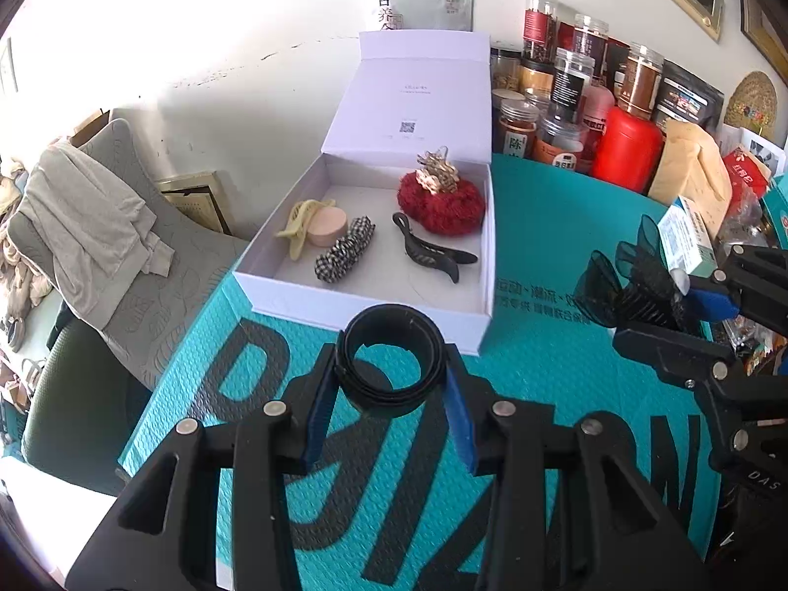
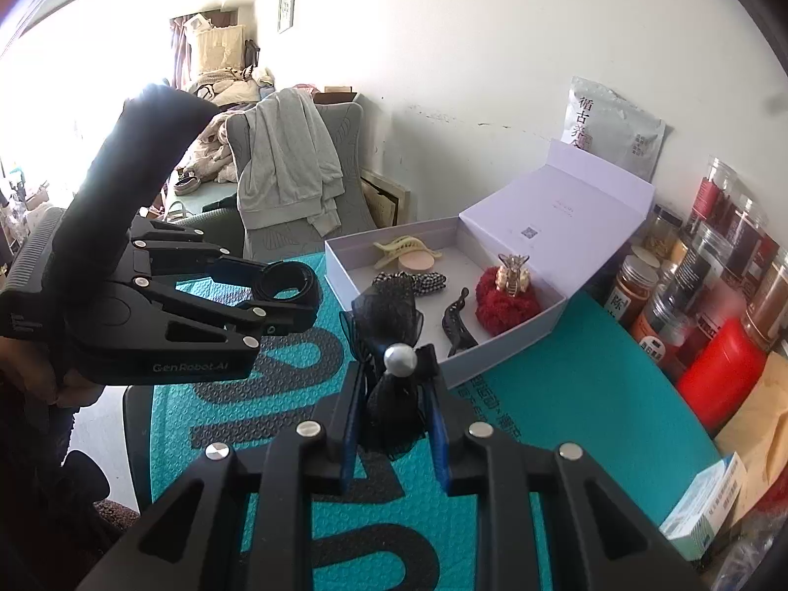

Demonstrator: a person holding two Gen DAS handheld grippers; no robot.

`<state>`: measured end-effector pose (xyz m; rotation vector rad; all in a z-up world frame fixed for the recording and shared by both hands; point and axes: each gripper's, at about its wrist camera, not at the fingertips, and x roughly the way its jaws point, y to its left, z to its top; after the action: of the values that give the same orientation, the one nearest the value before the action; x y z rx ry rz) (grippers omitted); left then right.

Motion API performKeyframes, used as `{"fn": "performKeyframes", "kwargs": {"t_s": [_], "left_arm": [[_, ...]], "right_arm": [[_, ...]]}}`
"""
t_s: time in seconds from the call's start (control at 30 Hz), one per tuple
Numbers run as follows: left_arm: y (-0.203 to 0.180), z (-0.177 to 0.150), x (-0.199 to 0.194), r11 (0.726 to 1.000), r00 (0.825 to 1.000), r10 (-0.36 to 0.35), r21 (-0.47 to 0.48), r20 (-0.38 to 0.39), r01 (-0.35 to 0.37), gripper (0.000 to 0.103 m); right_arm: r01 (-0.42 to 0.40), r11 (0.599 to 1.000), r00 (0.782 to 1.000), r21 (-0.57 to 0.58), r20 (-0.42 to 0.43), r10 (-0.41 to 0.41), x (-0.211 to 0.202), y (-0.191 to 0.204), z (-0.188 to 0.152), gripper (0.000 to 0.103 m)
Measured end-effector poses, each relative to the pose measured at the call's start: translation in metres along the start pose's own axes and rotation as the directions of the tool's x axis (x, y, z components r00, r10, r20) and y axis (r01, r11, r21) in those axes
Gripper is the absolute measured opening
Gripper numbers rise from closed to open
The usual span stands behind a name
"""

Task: Organize objects
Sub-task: 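Lower the hair tie and bow clip with both tools into the box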

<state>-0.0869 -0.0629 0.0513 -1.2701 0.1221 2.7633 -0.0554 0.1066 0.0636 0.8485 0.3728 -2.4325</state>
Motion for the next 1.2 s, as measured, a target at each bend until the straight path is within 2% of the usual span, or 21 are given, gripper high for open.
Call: {"fn": "performKeyframes", "kwargs": {"t_s": [0.7, 1.2], "left_arm": [[0.034, 0.055, 0.071, 0.999, 0.999, -0.048, 0.019, -0.019, 0.048, 0.039], [0.058, 0.094, 0.124, 0.999, 0.999, -0.033, 0.038, -0.02, 0.034, 0.039]], "right_arm": [[0.026, 0.999, 1.0, 0.025, -0.011, -0.026, 0.061, -0.038, 0.042, 0.023], [0.041, 0.999, 0.999, 0.031, -0.013, -0.041, 0.107, -0.063, 0.064, 0.023]]}}
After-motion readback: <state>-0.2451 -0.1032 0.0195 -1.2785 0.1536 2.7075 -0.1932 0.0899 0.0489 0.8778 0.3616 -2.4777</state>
